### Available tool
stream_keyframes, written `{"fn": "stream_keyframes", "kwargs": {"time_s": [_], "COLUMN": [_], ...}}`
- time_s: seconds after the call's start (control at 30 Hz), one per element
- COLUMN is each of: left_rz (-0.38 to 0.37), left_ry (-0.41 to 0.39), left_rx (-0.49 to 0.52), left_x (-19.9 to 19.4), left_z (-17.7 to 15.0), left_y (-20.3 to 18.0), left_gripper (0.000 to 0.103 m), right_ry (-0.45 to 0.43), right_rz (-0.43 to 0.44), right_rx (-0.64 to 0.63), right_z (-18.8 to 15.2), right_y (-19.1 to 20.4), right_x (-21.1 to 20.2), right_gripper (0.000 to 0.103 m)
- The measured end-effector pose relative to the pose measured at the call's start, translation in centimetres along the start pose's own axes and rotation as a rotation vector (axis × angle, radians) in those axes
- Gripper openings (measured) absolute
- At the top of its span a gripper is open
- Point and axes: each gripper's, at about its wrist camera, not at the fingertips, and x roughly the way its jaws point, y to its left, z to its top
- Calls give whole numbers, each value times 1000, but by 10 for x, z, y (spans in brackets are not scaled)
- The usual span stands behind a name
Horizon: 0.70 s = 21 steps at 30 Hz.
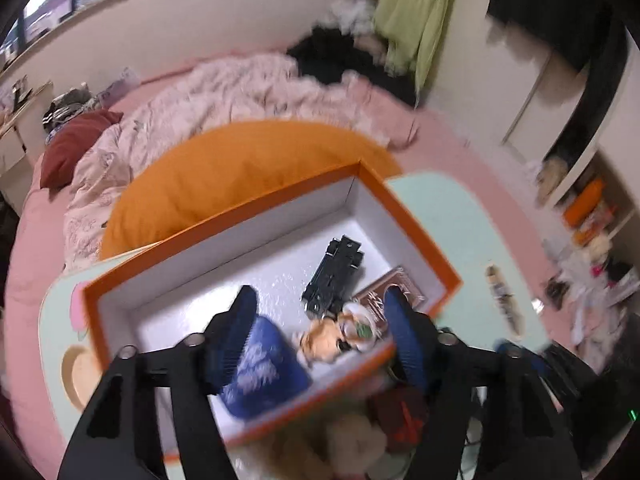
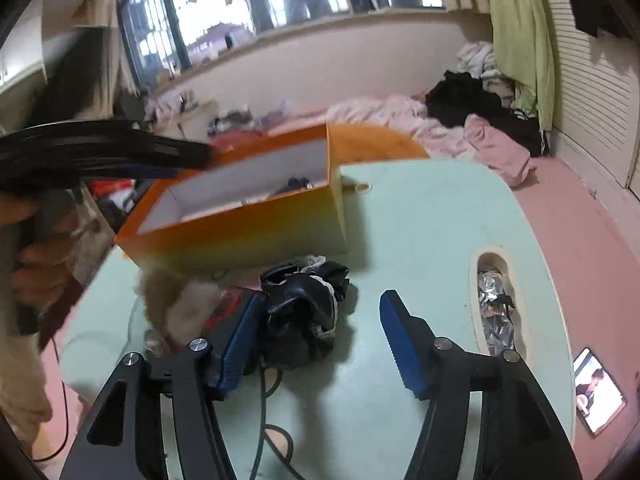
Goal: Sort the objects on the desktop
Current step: 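Lift black satin cloth from box to table with right tool while left tool grasps toy car, then carry the black toy car with left tool and release it on table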
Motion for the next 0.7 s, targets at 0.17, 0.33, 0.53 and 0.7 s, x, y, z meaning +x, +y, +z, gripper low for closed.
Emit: {"fn": "stream_keyframes", "kwargs": {"time_s": [0.17, 0.33, 0.53, 0.7], "left_rz": [85, 44, 11, -38], "left_ry": [66, 199, 123, -92], "left_rx": [84, 12, -2, -27], "left_x": [37, 75, 63, -12], "left_z": [17, 23, 20, 12], "left_y": [-22, -10, 3, 9], "left_gripper": [63, 33, 28, 28], "right_ry": [-6, -5, -6, -17], "right_rz": [45, 64, 71, 75], "right_rx": [19, 30, 45, 51], "right_z": [-5, 5, 3, 3], "right_y": [-2, 4, 2, 1], "right_x": [-8, -6, -8, -10], "right_gripper": [62, 62, 62, 62]}}
